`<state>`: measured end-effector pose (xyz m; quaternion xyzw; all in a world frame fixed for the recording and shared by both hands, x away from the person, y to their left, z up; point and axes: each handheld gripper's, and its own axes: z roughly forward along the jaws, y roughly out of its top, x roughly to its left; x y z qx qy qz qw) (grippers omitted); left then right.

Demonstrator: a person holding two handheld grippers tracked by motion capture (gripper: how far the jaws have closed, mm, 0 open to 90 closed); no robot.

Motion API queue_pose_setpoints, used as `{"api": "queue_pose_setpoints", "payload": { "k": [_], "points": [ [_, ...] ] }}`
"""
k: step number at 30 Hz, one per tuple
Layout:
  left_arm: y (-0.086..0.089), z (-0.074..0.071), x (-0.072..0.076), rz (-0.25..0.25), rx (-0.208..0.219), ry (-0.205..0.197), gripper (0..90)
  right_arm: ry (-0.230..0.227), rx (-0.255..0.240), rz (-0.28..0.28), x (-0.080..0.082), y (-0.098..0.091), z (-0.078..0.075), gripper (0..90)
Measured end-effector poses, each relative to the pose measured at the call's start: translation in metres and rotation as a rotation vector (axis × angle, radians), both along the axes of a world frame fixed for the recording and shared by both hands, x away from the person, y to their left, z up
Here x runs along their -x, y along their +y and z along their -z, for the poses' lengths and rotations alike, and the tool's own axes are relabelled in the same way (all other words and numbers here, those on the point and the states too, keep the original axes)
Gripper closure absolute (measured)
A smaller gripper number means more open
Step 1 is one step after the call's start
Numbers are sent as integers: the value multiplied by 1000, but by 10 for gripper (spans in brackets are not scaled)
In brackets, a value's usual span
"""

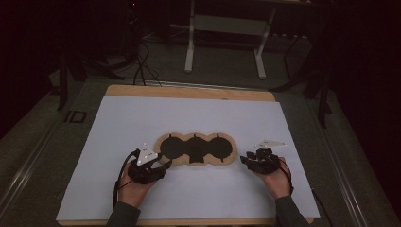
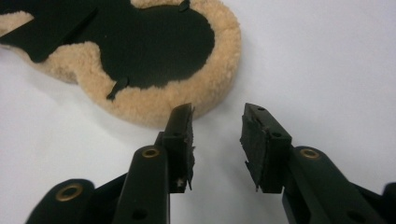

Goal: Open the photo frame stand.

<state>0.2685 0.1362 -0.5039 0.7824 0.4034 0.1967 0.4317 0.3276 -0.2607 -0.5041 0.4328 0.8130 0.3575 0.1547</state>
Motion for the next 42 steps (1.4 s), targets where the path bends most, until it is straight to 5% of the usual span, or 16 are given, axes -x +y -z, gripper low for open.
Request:
{"api": "queue_pose_setpoints", "payload": {
  "k": [5,11,14,26,32,42],
  "points": [
    [-9,-4,0,17,-19,2,552,11,30,17,4,-7,4,571],
    [-22,-7,-1,51,-24,22,611,22,10,69,9,-16,10,514],
    [-31,-4,-3,86,-38,37,642,12,-39,84,11,-16,8,490],
    [-49,2,-8,129,-47,80,761,2,-40,91,10,-16,12,491],
    [-58,11,-10,167,-102,115,899,-2,-32,100,11,-17,13,490],
    [-67,22,-12,171,-138,139,900,0,-26,95,10,-16,14,491]
  ]
}}
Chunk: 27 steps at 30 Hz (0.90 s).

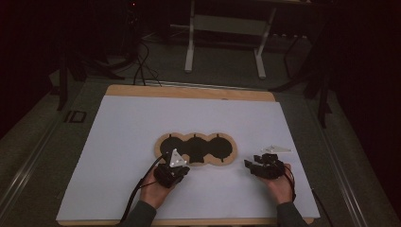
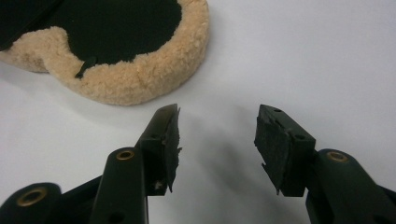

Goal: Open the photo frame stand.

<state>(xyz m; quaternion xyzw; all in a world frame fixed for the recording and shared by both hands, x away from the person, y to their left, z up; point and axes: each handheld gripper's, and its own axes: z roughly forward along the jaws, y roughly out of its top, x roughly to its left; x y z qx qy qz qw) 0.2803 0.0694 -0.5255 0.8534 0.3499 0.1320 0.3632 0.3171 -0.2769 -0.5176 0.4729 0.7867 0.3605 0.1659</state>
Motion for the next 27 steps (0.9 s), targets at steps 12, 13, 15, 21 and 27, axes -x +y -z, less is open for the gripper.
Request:
{"api": "queue_pose_setpoints", "payload": {
  "k": [12,13,15,21,27],
  "points": [
    [-11,8,-9,-27,-12,-9,900,-8,12,4,0,0,0,494],
    [-11,8,-10,-31,-11,-10,900,-9,13,4,0,0,0,497],
    [-11,7,-12,-39,-9,-12,900,-12,16,6,1,0,0,503],
    [-12,6,-15,-48,-8,-13,900,-18,24,7,1,1,0,509],
    [-13,7,-17,-44,-16,-13,900,-21,26,8,1,1,0,509]
  ]
}}
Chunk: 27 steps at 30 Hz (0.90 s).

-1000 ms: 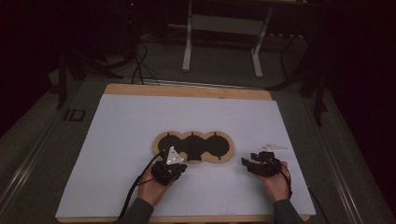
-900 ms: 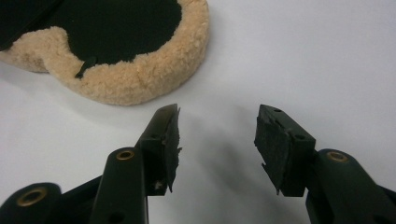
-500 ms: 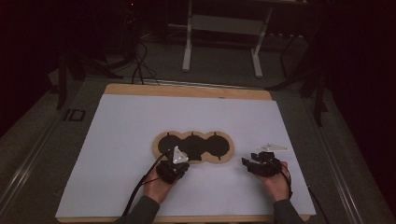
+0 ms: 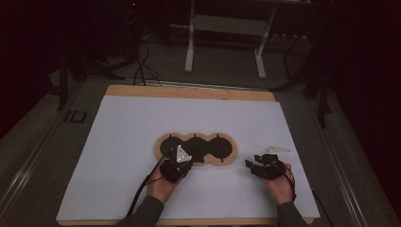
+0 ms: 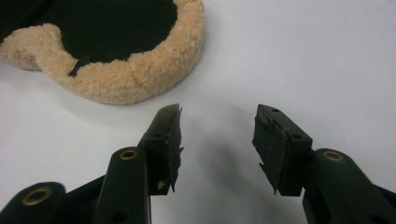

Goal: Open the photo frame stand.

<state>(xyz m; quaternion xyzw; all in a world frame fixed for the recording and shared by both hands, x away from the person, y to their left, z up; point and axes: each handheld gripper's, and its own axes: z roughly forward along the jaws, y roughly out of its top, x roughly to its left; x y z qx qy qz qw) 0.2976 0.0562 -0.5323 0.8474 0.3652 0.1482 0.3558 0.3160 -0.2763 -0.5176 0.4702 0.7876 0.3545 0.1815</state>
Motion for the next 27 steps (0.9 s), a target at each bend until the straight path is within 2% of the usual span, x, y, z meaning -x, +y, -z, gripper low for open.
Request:
{"api": "queue_pose_setpoints", "payload": {
  "k": [16,27],
  "points": [
    [0,-9,-2,-7,3,-13,900,-1,3,-4,0,0,0,509],
    [0,-29,-10,-23,26,-52,900,1,5,-8,0,1,1,509]
  ]
}}
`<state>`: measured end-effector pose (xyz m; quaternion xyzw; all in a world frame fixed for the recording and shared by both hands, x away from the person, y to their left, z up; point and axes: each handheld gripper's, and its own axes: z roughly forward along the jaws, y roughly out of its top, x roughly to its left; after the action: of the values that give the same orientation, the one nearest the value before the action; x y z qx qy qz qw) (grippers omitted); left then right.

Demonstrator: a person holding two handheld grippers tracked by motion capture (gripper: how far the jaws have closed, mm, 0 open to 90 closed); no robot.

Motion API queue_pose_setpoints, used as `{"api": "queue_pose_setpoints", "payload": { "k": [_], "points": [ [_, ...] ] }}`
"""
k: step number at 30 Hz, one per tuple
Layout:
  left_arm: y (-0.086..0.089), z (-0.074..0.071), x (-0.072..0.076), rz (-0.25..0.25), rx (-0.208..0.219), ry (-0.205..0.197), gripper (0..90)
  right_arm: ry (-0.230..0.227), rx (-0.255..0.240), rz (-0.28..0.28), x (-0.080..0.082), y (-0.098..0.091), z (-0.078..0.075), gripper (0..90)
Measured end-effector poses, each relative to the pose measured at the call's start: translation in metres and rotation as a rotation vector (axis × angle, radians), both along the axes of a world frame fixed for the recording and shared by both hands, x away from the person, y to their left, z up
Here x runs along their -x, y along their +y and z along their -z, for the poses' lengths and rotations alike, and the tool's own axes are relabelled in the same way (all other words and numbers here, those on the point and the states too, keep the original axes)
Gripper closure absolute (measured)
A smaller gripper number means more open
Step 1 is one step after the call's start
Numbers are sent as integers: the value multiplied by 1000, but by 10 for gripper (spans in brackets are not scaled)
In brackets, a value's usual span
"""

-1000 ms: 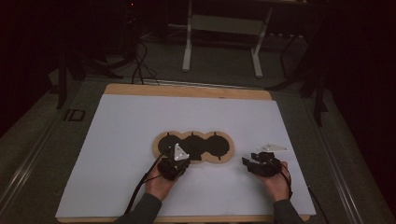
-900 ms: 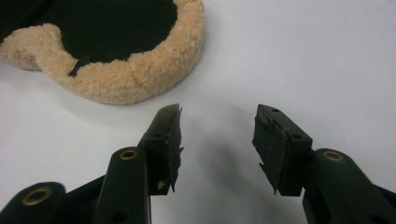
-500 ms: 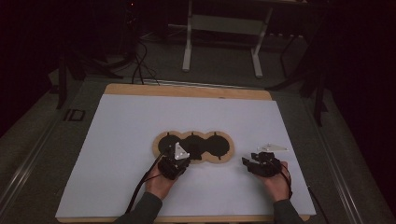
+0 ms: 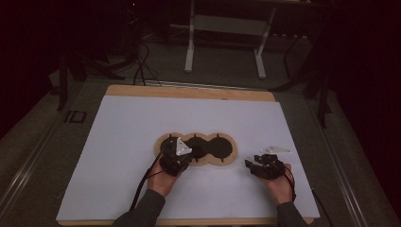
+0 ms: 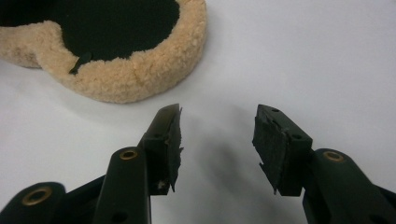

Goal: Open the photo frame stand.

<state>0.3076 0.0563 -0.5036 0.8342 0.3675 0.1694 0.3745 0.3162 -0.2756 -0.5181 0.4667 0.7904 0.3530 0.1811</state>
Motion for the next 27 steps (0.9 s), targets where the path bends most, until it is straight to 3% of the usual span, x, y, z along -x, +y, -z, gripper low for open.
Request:
{"api": "queue_pose_setpoints", "payload": {
  "k": [12,19,24,27],
  "points": [
    [-2,-1,-3,10,-18,17,881,2,1,-2,0,0,0,508],
    [-9,-2,6,114,-27,15,792,3,1,-2,0,0,1,507],
    [-11,-7,8,151,-13,20,752,4,1,0,0,0,1,505],
    [-12,-12,10,174,-19,1,710,5,1,-1,0,0,1,505]
  ]
}}
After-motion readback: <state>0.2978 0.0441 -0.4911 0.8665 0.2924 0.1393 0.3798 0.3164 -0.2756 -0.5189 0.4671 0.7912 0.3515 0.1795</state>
